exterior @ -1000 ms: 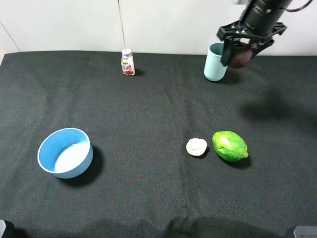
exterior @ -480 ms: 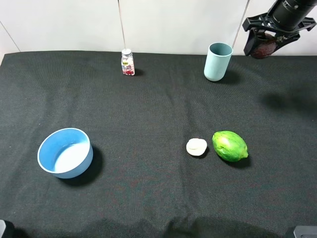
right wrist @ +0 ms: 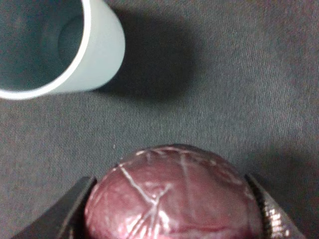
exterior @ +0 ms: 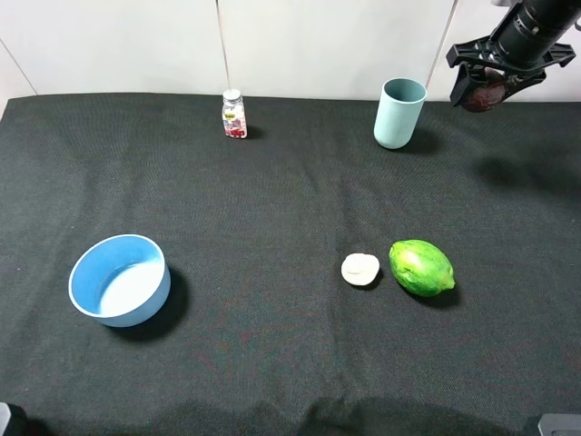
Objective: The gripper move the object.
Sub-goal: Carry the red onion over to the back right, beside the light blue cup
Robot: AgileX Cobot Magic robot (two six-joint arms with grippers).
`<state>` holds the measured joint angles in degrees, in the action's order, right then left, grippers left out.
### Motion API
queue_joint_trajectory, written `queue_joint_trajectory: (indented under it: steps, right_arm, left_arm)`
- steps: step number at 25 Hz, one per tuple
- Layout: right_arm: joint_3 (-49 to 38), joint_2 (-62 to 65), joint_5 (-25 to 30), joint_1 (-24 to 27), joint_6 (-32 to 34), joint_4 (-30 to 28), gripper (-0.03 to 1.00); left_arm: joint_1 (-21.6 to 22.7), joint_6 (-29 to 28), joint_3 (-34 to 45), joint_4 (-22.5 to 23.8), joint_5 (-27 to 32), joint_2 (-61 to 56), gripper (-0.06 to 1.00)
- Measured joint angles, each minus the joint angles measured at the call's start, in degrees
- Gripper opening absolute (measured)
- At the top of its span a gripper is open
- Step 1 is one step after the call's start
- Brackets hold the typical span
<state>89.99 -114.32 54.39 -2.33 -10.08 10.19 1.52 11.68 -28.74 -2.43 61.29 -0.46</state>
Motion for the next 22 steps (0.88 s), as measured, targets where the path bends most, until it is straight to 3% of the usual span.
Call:
queue_joint_trajectory:
  steps: [22]
  right_arm:
    - [1.04, -8.23, -10.07, 0.67, 0.00, -0.36, 0.44]
  left_arm:
    - [0.00, 0.00, 0.00, 0.00, 0.00, 0.00, 0.99]
